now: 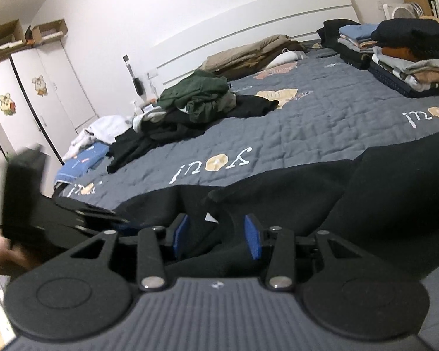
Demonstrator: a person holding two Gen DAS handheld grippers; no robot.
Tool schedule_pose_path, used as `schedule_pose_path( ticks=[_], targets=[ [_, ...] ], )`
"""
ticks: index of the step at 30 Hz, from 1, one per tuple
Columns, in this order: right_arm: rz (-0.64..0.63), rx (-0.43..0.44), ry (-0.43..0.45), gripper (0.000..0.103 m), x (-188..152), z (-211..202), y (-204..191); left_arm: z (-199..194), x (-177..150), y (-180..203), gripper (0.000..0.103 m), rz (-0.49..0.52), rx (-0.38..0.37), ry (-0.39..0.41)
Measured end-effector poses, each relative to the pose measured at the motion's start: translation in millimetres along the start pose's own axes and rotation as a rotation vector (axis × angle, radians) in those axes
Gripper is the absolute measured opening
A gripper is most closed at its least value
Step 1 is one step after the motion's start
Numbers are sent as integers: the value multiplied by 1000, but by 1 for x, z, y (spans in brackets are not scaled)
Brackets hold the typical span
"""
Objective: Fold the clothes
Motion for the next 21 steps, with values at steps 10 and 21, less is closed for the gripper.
schedule_pose_path(
  ticks=[10,21],
  targets=[
    [44,17,7,42,3,-1,6,8,4,-15,6,124,-1,-63],
    [88,-7,54,42,12,-2,22,-38,159,-136,6,190,535,149]
  ],
)
Point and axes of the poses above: each gripper's, at about its wrist camera, not at the fingertips, and z roughly the way its jaws point, y to its right, x to its top, the point moved 10 cm from there along z, roughly the way its jaws point, and after that the axes turned 7 degrees about z, right-handed, at the moved point
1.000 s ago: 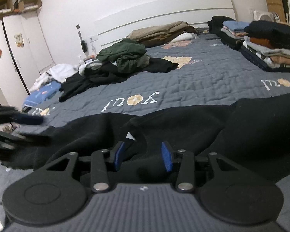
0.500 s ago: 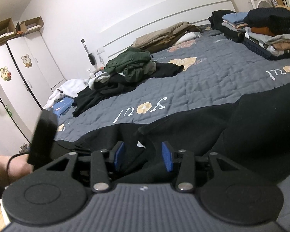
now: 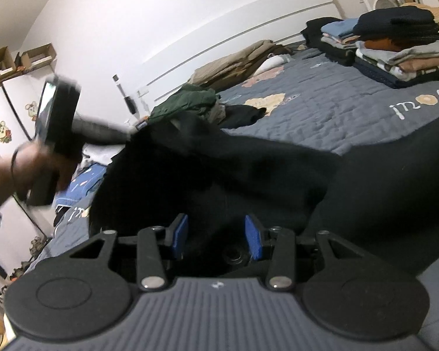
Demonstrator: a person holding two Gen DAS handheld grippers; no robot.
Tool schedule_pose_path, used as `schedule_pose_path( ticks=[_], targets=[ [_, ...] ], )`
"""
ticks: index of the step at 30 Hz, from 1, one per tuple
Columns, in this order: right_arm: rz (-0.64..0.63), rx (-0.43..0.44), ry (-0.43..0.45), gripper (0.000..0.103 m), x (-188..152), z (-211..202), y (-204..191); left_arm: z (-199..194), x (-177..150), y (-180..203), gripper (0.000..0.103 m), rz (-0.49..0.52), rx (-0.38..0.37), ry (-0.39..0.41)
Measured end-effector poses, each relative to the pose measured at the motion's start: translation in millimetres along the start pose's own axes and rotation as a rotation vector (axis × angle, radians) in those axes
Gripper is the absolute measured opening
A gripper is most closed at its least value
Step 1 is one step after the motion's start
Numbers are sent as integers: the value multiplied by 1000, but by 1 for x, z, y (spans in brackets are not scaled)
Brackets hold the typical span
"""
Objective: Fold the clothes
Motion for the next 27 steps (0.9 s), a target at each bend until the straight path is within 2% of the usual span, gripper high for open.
schedule_pose_path(
  ticks=[2,5,8,10,12,16,17,18,22,27],
  targets=[
    [5,-10,5,42,1,1,4,11,23,0,6,-14,67,45],
    [13,-24,12,42,3,1,9,31,40,16,6,-20,114,61],
    [12,-31,16,42,3,1,12,48,32,33,18,-64,83,-3],
    [16,-34,14,42,4,2,14,44,20,39,35,-104,30,-17],
    [22,-35,12,42,4,2,16,27,5,37,43,-142,1,2],
    [18,-34,8,42,4,2,15,-24,-41,22,51,-258,-52,39],
    [14,-31,6,42,4,2,14,-35,-55,19,56,-285,-60,36],
    [9,-28,4,42,4,2,12,-47,-69,16,68,-312,-65,33],
    [-3,-23,-2,42,0,2,6,-87,-141,0,69,-428,-75,9],
    [2,-1,-4,43,-2,0,-1,-140,-258,-50,69,-721,-2,-81]
  ],
)
Point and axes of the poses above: each gripper's, at about its wrist camera, not at the fingertips, and z roughly the way its jaws point, y to its right, x to its top, the point moved 10 cm from there along z, roughly the way its jaws point, and after that the axes turned 7 degrees about z, right-handed, at the moved point
